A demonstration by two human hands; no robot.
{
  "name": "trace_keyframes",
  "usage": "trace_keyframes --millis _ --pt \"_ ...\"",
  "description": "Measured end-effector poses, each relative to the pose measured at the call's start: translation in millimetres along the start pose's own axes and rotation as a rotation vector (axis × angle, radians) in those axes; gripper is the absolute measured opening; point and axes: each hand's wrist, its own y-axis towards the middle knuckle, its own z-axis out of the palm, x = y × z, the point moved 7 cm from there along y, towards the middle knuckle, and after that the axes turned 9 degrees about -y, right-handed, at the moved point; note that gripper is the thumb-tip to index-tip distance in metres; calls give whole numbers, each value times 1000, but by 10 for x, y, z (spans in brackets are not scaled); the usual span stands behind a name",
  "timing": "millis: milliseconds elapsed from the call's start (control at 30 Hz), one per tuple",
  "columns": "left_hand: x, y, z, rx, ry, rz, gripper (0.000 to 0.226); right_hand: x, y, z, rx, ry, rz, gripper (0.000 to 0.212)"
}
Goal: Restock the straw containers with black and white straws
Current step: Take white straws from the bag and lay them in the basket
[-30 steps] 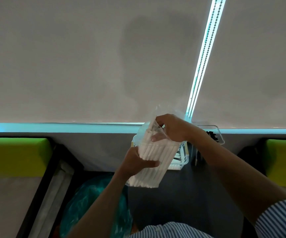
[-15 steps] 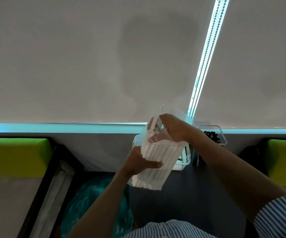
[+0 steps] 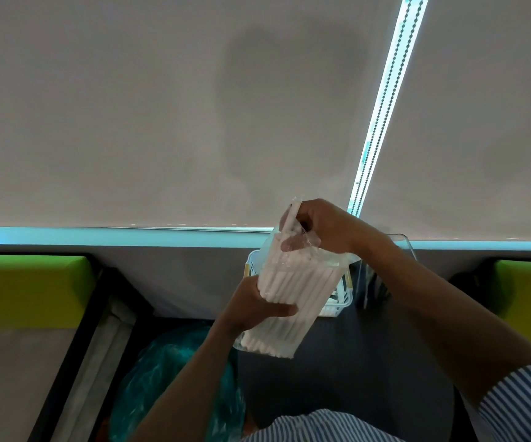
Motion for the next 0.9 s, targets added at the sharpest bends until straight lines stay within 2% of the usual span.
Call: trace_keyframes --millis 133,200,400,500,667,900 --pt "-64 15 30 -18 -17 18 56 -86 -25 183 82 58 47 43" --pt "-69 25 58 -11 1 20 55 -85 -33 230 84 69 55 46" --pt "-68 50 82 -26 26 18 59 -19 -40 212 -57 112 -6 24" --pt "-61 42 57 -39 3 0 63 -23 -37 150 -114 141 22 21" --pt "-32 30 69 -45 -14 -15 61 -21 -1 173 -64 153 17 28" --pt "7 39 49 -67 21 -20 61 -6 9 183 -124 255 -36 13"
